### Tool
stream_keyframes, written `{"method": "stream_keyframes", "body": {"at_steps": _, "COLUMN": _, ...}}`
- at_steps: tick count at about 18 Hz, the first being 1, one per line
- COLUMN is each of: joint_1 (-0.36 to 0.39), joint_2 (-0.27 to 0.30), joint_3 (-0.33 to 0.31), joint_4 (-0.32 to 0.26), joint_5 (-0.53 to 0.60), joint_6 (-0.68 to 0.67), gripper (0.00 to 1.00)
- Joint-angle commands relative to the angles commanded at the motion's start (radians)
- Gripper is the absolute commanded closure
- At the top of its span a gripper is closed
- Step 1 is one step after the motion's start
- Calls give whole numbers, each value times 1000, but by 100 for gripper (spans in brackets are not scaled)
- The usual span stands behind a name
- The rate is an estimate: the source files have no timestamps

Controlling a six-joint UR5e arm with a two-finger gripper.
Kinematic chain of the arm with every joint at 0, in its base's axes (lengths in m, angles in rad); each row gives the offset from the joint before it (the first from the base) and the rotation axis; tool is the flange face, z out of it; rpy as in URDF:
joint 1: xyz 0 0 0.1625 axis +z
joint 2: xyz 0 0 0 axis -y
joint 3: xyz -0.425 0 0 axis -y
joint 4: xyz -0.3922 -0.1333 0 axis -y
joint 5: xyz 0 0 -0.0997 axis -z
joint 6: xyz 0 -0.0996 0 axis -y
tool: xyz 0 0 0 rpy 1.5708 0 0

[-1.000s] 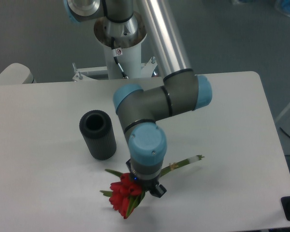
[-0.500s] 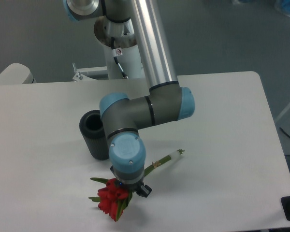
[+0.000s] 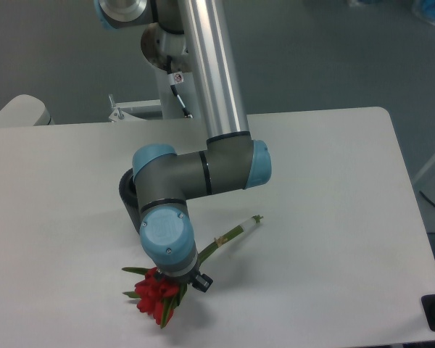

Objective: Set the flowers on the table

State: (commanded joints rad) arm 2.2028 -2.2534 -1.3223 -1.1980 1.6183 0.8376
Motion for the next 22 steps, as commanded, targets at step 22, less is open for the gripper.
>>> {"method": "stream_keyframes", "body": {"at_steps": 22, "joint_1": 129, "joint_2": 90, "joint_3": 38, "joint_4": -18, "joint_5": -9, "joint_6": 248, "gripper": 0}}
